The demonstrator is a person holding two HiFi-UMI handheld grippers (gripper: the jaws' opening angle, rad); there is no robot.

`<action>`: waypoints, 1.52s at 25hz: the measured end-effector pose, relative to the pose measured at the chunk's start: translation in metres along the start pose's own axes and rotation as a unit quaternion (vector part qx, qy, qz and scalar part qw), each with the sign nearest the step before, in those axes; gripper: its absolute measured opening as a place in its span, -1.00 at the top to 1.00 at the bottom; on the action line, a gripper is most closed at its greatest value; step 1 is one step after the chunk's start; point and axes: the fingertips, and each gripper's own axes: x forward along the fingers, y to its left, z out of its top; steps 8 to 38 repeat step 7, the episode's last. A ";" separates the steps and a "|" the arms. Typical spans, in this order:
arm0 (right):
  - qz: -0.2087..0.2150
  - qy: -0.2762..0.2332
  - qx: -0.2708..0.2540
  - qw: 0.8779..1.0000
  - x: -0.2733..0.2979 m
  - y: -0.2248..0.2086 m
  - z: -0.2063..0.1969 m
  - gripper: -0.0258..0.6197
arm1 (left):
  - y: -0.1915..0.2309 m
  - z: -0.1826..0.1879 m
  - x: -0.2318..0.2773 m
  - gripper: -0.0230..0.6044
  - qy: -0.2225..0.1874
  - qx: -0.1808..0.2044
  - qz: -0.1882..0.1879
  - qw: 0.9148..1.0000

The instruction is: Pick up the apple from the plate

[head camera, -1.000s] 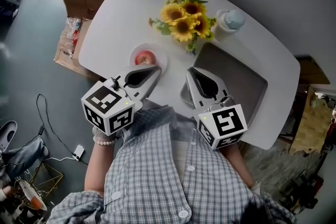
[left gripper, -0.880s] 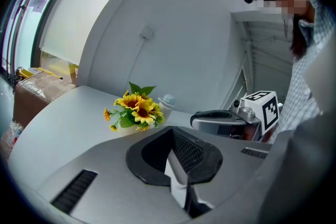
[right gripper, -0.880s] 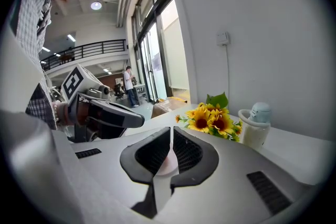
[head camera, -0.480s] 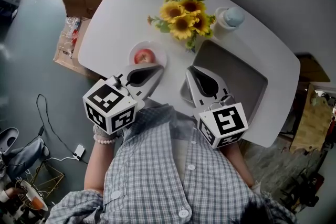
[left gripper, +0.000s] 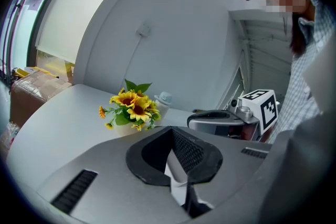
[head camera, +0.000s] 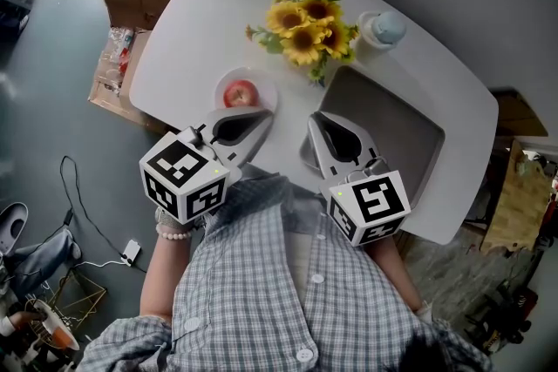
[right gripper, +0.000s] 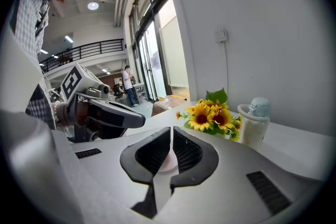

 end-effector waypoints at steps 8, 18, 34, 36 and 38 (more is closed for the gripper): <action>0.002 0.006 0.001 1.000 0.002 0.001 -0.004 0.82 | -0.002 -0.003 0.002 0.90 0.007 -0.001 -0.006 1.000; 0.002 0.006 0.001 1.000 0.002 0.001 -0.004 0.82 | -0.002 -0.003 0.002 0.90 0.007 -0.001 -0.006 1.000; 0.002 0.006 0.001 1.000 0.002 0.001 -0.004 0.82 | -0.002 -0.003 0.002 0.90 0.007 -0.001 -0.006 1.000; 0.002 0.006 0.001 1.000 0.002 0.001 -0.004 0.82 | -0.002 -0.003 0.002 0.90 0.007 -0.001 -0.006 1.000; 0.002 0.006 0.001 1.000 0.002 0.001 -0.004 0.82 | -0.002 -0.003 0.002 0.90 0.007 -0.001 -0.006 1.000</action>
